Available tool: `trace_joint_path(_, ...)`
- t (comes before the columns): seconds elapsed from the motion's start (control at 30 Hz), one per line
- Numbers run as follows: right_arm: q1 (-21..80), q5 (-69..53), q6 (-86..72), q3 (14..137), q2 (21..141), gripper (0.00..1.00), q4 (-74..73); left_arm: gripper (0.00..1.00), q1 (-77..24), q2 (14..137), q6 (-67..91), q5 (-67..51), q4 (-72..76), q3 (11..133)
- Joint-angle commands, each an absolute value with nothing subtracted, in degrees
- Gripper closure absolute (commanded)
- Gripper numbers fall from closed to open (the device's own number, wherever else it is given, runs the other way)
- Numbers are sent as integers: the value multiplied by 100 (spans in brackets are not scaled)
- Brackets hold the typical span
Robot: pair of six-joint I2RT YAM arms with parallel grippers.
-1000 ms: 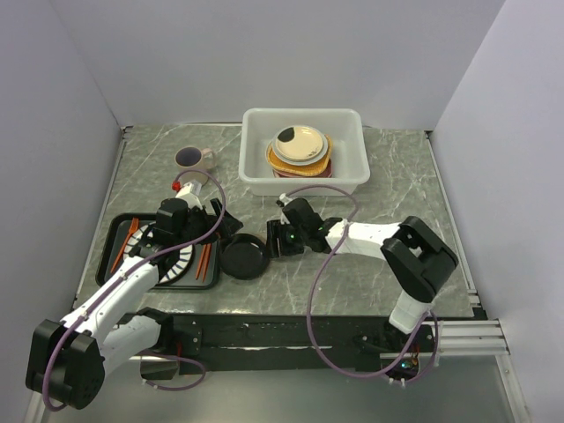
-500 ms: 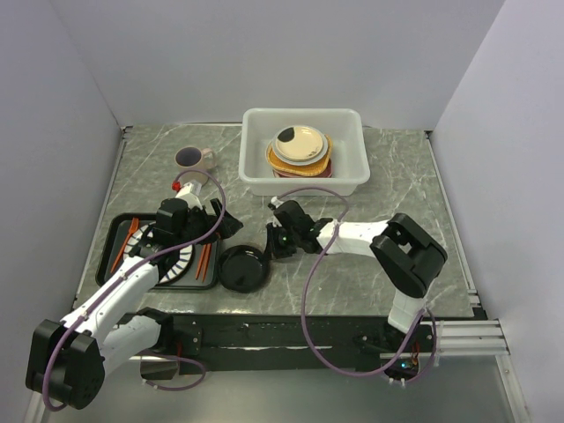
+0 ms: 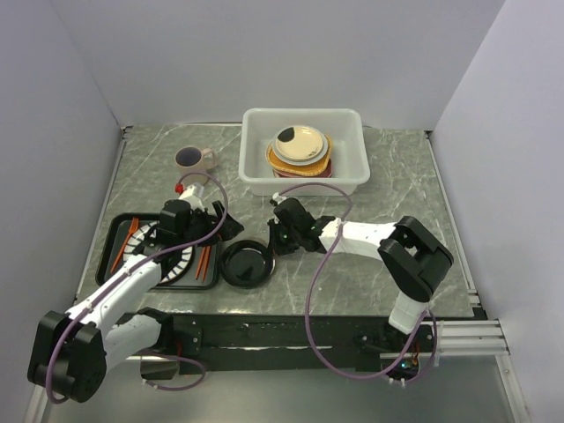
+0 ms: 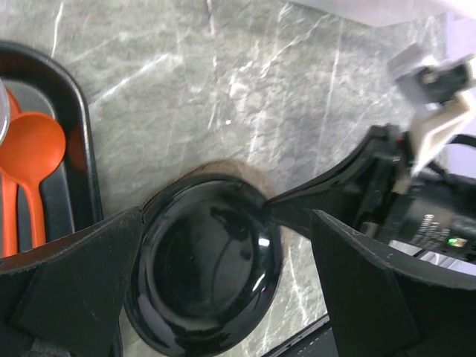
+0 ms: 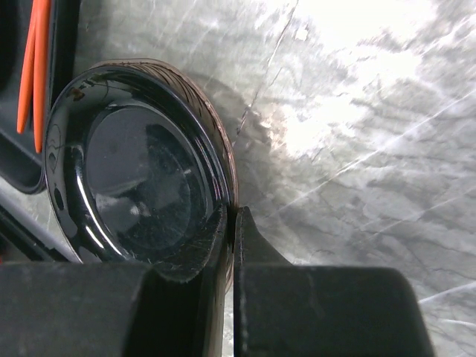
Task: Place the plates into the plastic bin on the countertop
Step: Move the plate to the center of the board.
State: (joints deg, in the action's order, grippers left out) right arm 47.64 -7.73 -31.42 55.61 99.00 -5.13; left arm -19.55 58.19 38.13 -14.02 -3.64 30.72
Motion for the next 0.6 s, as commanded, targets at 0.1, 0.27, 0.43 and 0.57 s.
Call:
trace_joint_path(0.1, 4466, -211, -2900, 5643, 9782, 100, -633, 1, -1934, 6064, 3779, -1450, -176, 2971)
trace_joint_path(0.27, 4105, -290, -2883, 5318, 9642, 100, -493, 1, -1934, 6249, 3770, -1573, -89, 2927)
trace_joint_path(0.43, 3797, -369, -2856, 5001, 9475, 100, -360, 3, -1942, 6556, 3762, -1766, 149, 2830)
trace_joint_path(0.57, 3718, -457, -2865, 4922, 9422, 100, -290, 7, -1942, 6864, 3788, -1986, 421, 2760)
